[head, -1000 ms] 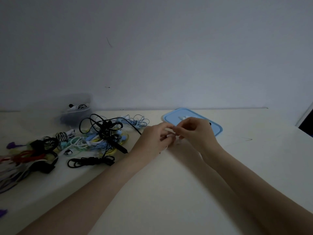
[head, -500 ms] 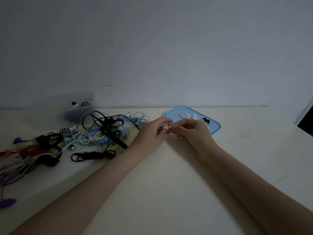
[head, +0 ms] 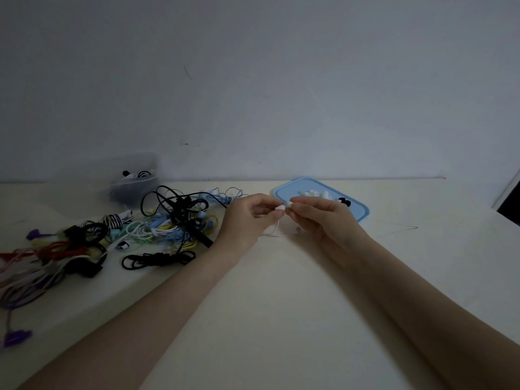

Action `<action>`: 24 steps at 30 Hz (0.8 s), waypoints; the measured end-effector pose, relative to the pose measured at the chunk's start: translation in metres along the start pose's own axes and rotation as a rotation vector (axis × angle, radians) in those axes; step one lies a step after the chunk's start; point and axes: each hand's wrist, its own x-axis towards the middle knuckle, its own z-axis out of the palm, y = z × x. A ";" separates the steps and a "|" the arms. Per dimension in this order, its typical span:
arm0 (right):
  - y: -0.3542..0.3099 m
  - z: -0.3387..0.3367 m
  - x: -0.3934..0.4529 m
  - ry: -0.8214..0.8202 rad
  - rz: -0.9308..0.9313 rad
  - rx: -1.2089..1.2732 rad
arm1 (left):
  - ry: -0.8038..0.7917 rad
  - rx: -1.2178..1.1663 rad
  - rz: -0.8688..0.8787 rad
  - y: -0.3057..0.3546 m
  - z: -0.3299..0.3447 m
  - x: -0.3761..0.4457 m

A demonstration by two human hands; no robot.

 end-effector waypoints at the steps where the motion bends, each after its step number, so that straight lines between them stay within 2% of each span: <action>1: 0.000 0.000 0.000 -0.008 0.012 0.028 | 0.008 -0.020 -0.002 0.000 0.000 0.000; 24: -0.007 -0.003 -0.001 -0.001 0.038 -0.074 | -0.017 0.004 0.112 0.004 0.000 0.001</action>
